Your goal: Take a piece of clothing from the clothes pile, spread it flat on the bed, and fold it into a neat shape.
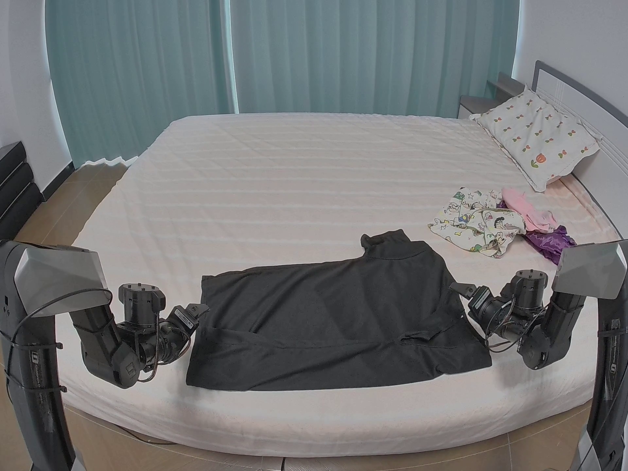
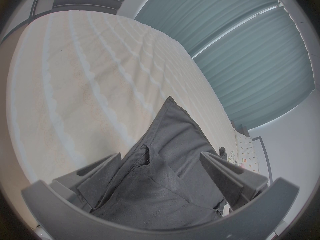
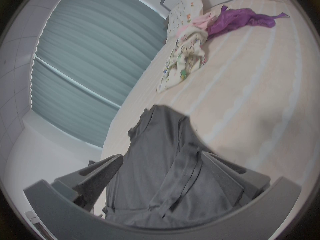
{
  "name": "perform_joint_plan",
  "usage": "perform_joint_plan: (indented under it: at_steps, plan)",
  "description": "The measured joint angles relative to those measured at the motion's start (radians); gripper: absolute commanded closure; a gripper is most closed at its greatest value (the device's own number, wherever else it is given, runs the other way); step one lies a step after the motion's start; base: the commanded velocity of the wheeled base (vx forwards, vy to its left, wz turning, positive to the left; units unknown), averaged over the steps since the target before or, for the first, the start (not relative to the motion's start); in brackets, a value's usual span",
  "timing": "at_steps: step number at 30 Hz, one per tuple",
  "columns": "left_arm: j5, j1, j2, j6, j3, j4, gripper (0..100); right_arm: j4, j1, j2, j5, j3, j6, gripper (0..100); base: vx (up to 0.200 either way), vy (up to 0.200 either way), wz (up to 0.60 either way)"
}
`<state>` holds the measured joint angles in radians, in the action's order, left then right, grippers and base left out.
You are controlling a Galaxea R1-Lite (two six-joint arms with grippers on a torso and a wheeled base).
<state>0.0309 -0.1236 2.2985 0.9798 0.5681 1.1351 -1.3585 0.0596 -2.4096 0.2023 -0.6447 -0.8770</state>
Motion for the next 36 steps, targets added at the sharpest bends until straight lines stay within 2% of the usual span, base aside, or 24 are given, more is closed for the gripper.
perform_joint_plan:
  at_steps: [9,36]
  plan:
    - [0.0,-0.001,0.006,-0.001,0.001,0.002,0,0.087,0.064,0.004,-0.002,0.004,0.0,0,0.0,0.0,0.0]
    - [-0.002,-0.003,0.015,-0.003,0.01,0.001,0,0.122,0.082,-0.078,-0.014,-0.09,0.02,0,0.0,0.0,0.0]
